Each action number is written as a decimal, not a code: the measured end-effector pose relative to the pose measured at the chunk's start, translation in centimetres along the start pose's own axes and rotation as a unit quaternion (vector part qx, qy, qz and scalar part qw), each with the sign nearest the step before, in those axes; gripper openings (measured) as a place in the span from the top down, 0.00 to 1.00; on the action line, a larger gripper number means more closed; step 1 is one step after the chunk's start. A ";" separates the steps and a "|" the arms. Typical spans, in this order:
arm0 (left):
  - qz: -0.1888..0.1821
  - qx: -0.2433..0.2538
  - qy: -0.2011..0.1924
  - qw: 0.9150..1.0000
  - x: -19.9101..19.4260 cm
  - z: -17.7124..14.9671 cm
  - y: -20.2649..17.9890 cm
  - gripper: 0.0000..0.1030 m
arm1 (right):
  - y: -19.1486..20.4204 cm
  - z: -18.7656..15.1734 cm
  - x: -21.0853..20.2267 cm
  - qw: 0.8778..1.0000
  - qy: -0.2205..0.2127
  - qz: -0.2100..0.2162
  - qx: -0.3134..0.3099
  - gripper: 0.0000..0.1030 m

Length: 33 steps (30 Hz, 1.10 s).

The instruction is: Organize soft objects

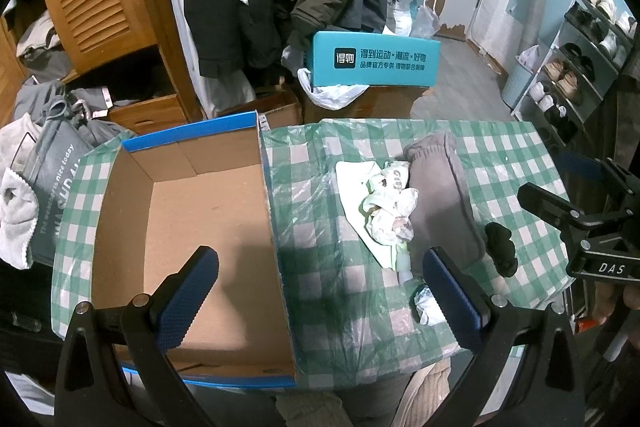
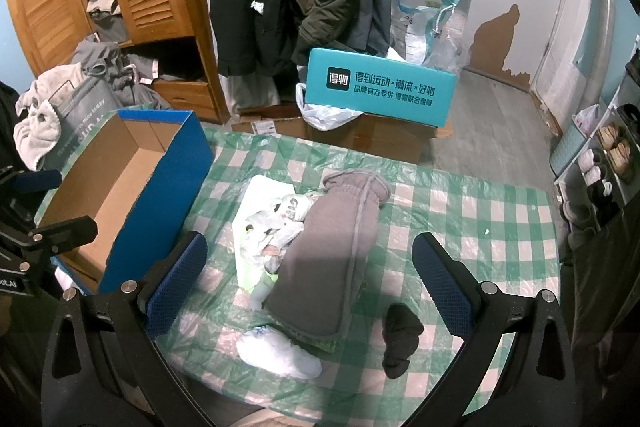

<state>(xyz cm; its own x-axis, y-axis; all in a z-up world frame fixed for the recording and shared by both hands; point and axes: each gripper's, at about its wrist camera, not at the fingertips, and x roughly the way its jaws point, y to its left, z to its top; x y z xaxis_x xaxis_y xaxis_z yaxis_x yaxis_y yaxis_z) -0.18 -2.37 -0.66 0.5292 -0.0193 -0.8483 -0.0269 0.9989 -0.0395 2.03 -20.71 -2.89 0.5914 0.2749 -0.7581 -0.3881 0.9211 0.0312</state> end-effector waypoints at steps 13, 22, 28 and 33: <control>0.002 0.003 0.008 1.000 0.8 -0.4 -0.2 0.00 | -0.1 0.0 -0.2 1.000 0.001 -0.002 0.002 0.02; -0.001 0.002 0.024 1.000 2.6 -0.3 0.0 0.00 | -2.1 -1.3 0.1 1.000 0.003 -0.017 0.005 0.02; -0.012 -0.025 0.043 0.999 4.5 -0.1 0.2 0.00 | -3.7 -1.4 0.7 0.999 0.017 -0.031 0.014 0.02; -0.021 -0.037 0.060 0.997 6.0 0.1 -0.1 0.00 | -4.9 -1.8 1.5 0.999 0.032 -0.039 0.019 0.02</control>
<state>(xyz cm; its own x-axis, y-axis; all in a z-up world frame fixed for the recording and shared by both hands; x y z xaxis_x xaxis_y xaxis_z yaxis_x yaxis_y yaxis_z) 3.07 -2.61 -5.75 0.4266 -0.0698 -0.9018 -0.0720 0.9912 -0.1108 3.49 -25.29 -5.35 0.5714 0.1850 -0.7996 -0.3147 0.9492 -0.0052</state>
